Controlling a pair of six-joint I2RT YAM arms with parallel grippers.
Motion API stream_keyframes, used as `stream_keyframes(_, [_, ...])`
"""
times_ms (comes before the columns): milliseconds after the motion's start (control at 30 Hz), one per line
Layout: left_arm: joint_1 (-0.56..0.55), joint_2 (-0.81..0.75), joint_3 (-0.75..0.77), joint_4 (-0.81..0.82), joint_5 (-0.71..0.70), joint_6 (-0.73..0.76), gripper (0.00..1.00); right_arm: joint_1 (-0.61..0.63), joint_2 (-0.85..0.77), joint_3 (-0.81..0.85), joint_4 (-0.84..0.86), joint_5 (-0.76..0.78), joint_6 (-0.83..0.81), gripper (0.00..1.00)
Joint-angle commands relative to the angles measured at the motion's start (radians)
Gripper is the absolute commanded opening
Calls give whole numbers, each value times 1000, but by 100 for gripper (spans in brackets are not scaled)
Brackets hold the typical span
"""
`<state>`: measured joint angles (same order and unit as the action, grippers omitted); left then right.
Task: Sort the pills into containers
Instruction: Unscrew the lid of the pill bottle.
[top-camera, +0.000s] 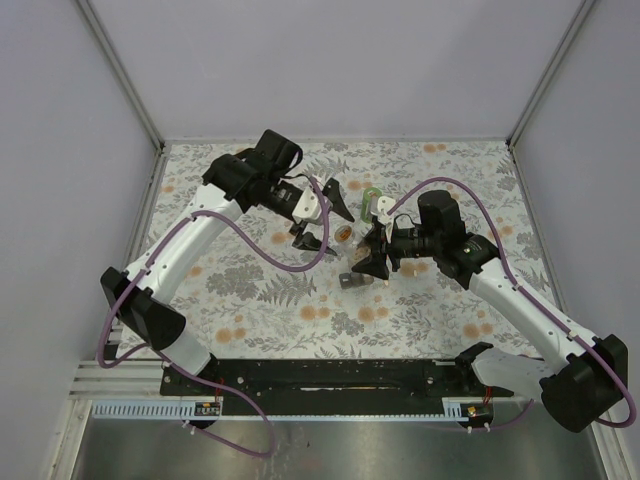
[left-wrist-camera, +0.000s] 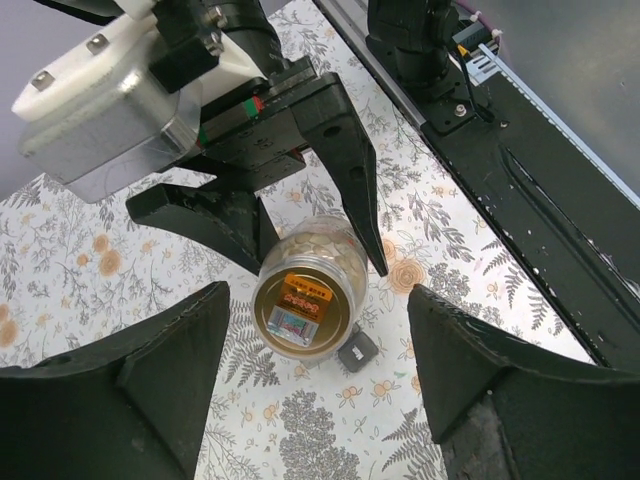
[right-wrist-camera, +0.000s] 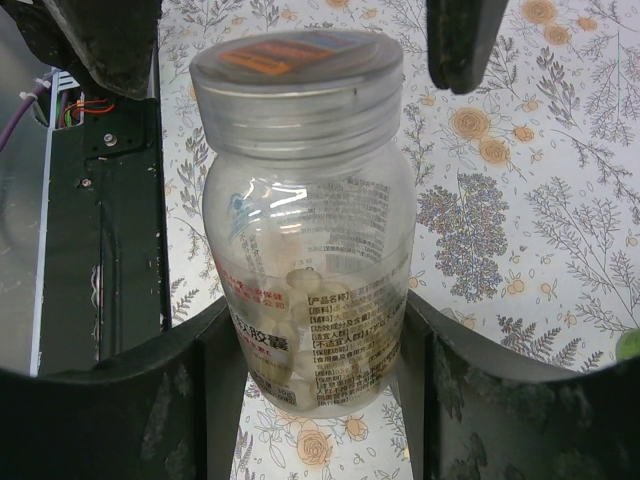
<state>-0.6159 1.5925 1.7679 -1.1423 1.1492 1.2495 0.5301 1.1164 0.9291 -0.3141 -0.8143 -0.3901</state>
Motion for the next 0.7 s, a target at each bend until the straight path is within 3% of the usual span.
stream_keyframes(0, [-7,7,30,78,76,-54,74,2,-9,33,18,-23,-13,0])
stream_keyframes(667, [-13,4,-5,125,44,-119,61,2,-15,33,18,-20,-13,1])
